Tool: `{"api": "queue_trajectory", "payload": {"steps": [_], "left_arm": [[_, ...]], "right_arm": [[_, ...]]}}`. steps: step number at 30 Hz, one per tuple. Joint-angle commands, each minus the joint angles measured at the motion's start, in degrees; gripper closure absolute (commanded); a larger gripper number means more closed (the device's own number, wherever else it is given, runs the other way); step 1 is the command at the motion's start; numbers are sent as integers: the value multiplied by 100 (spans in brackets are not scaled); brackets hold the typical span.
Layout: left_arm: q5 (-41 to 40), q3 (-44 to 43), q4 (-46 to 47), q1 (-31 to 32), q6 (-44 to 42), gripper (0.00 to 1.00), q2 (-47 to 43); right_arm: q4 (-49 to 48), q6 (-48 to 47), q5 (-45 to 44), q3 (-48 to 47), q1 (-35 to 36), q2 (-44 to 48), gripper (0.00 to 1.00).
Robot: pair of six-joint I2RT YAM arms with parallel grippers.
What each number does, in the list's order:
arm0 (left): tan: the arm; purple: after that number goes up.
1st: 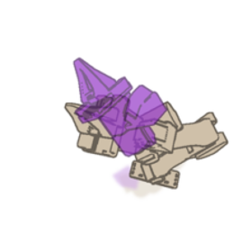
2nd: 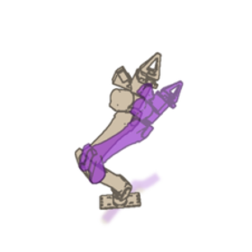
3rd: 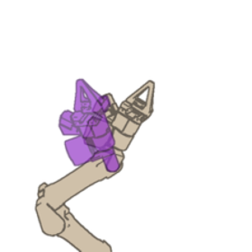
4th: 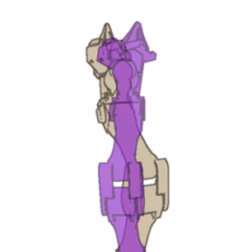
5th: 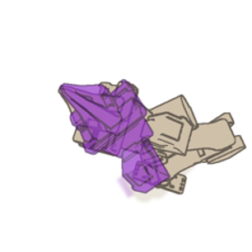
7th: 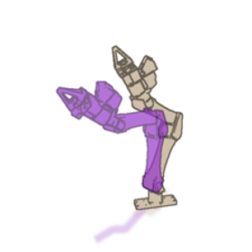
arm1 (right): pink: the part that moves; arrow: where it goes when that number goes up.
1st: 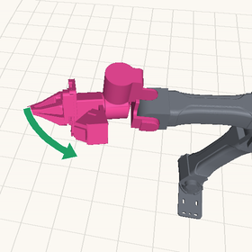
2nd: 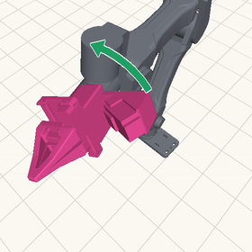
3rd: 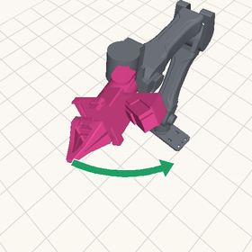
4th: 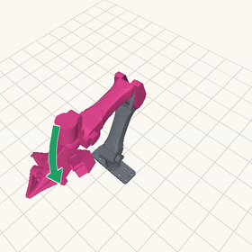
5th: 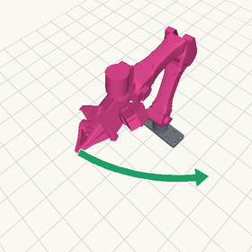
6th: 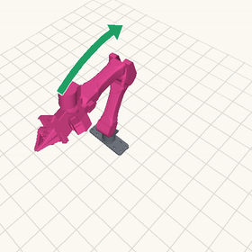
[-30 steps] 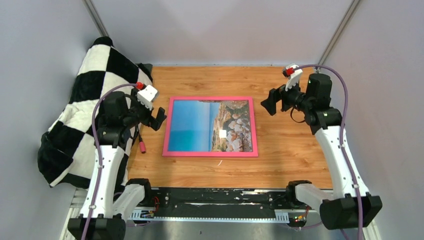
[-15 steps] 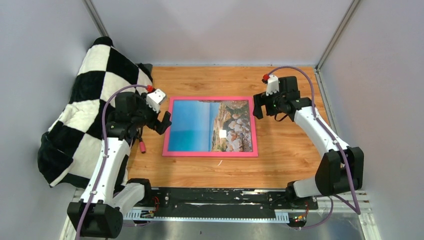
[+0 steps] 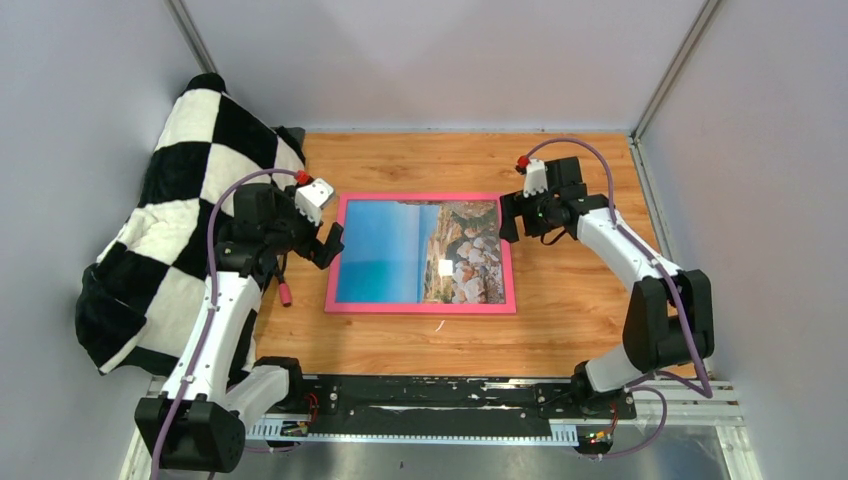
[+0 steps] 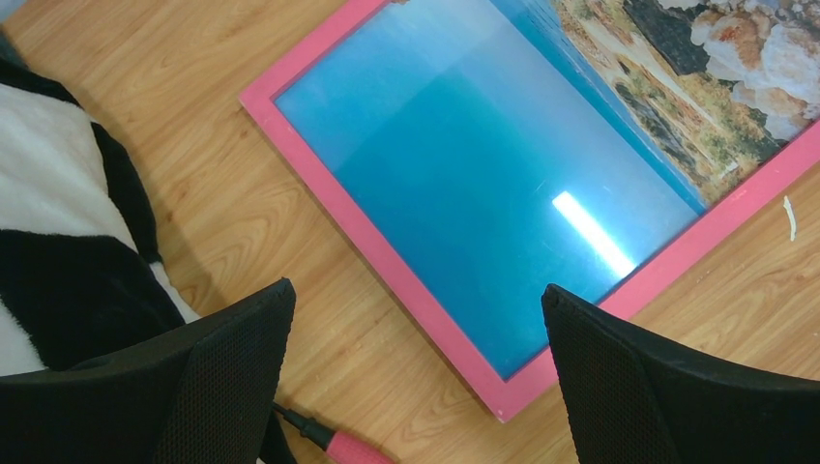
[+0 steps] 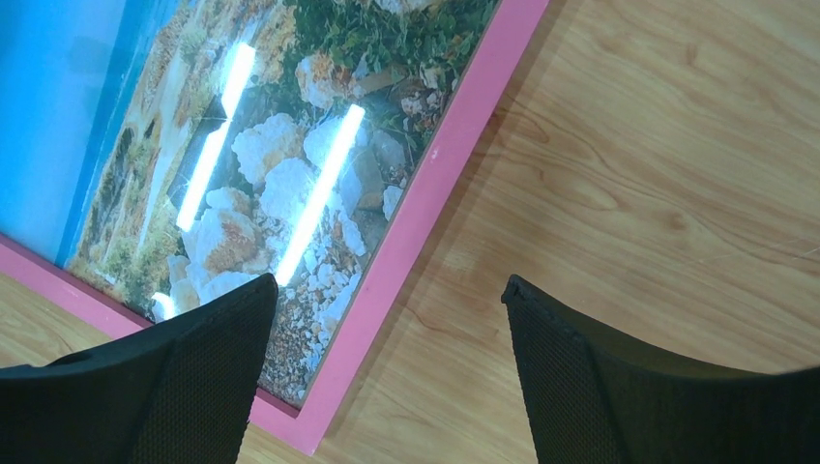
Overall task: Take the photo out of the frame
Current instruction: Turn over the photo frame at the center of the board.
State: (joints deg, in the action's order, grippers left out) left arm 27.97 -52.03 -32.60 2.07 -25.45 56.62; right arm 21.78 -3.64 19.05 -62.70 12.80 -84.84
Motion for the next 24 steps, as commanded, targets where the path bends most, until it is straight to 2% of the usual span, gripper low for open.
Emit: {"api": "queue_trajectory", "payload": {"steps": [1, 9, 14, 19, 24], "left_arm": [[-56, 105, 122, 34, -69, 0, -13], [-250, 110, 274, 126, 38, 0, 54], [-395, 134, 477, 387, 132, 0, 45], [-844, 248, 686, 1158, -209, 0, 65], [-1284, 776, 1235, 1944, -993, 0, 81]], "right_arm": [[-25, 140, 141, 122, 63, -132, 12], [-86, 251, 224, 193, 56, -463, 13], [-86, 329, 231, 204, 57, -824, 18], [-113, 441, 222, 240, 63, -1037, 20], [-109, 430, 156, 216, 65, -1218, 22]]}}
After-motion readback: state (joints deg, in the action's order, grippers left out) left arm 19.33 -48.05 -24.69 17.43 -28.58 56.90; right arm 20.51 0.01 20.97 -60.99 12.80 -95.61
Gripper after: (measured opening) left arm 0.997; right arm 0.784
